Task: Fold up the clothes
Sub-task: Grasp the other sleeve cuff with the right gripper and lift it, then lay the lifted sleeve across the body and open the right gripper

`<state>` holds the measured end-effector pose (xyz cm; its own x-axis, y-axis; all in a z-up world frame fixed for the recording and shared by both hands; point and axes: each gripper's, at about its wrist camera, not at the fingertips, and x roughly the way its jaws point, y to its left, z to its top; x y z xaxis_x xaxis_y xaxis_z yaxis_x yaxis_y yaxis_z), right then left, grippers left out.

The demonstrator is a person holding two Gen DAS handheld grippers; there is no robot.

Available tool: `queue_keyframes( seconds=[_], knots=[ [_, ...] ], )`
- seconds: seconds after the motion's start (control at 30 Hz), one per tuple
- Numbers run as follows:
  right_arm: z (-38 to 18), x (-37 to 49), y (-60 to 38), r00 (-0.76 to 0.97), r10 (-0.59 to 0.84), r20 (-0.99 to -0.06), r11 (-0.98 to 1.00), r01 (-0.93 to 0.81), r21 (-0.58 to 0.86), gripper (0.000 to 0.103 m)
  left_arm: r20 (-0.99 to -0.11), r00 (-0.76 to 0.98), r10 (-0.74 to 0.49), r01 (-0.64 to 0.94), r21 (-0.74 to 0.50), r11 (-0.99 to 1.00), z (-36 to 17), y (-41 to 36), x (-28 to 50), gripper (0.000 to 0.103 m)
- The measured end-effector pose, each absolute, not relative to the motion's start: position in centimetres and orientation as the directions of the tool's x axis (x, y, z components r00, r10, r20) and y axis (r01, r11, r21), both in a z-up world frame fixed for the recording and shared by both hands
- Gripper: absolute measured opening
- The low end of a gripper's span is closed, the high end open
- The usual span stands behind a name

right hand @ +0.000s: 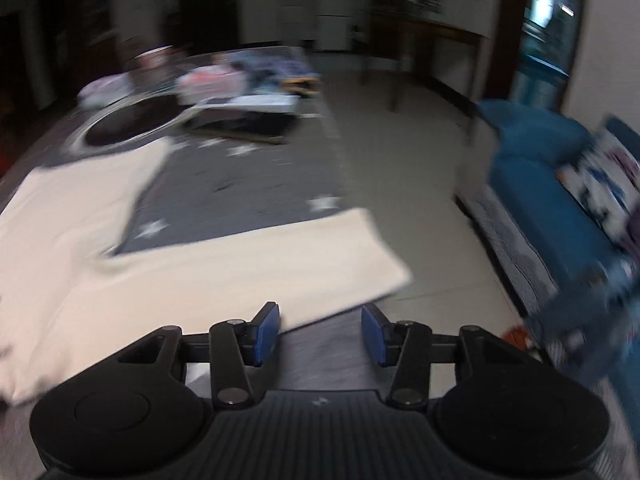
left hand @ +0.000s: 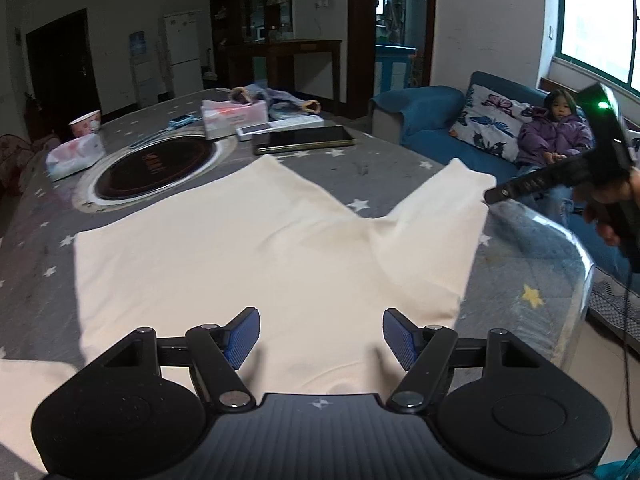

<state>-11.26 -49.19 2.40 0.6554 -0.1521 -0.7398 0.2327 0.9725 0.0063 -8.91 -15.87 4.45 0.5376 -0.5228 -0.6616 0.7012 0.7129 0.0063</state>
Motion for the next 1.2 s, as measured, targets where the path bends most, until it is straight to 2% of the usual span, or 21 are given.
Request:
queue_keyframes(
  seconds=[0.17,0.3,0.43,0.47,0.5,0.87,1.0,1.2],
  knots=[
    [1.3,-10.4,-52.4,0.647,-0.184,-0.74,0.93,0.359,0.083,0.045,-0.667,0.522,-0.531,0.711,-0.003,0.703,4.1,-17.0,-9.1,0.071],
    [0.4,-10.1,-54.1,0.661,-0.151,-0.735,0.907,0.388,0.163,0.043,-0.675,0.513,-0.529,0.715,-0.005,0.7,3.8,-17.4,-9.1,0.071],
    [0.3,-10.2,-54.5,0.684,-0.147,-0.715,0.904,0.387,0.184,0.021,-0.681,0.511,-0.524,0.712,-0.008,0.703,3.5,-17.6,-9.1,0.072],
    [0.4,-10.2,-54.2,0.684,-0.165,-0.711,0.908,0.386,0.16,0.009,-0.683,0.512,-0.521,0.71,-0.005,0.704,3.5,-17.7,-9.1,0.073],
    [0.5,-10.2,-54.0,0.686,-0.174,-0.707,0.913,0.381,0.144,0.007,-0.685,0.513,-0.517,0.708,-0.002,0.706,3.4,-17.7,-9.1,0.073],
    [6.1,-12.6,-52.8,0.797,-0.174,-0.579,0.942,0.306,0.137,0.004,-0.7,0.495,-0.515,0.723,0.003,0.691,2.5,-19.1,-9.3,0.073],
    [8.0,-12.4,-52.2,0.812,-0.143,-0.565,0.953,0.266,0.142,0.004,-0.695,0.496,-0.521,0.728,0.006,0.685,2.5,-19.6,-9.7,0.073],
    [12.8,-12.4,-48.3,0.864,-0.017,-0.502,0.98,0.114,0.164,0.004,-0.693,0.501,-0.517,0.725,0.011,0.688,2.6,-19.5,-9.7,0.073]
  ],
)
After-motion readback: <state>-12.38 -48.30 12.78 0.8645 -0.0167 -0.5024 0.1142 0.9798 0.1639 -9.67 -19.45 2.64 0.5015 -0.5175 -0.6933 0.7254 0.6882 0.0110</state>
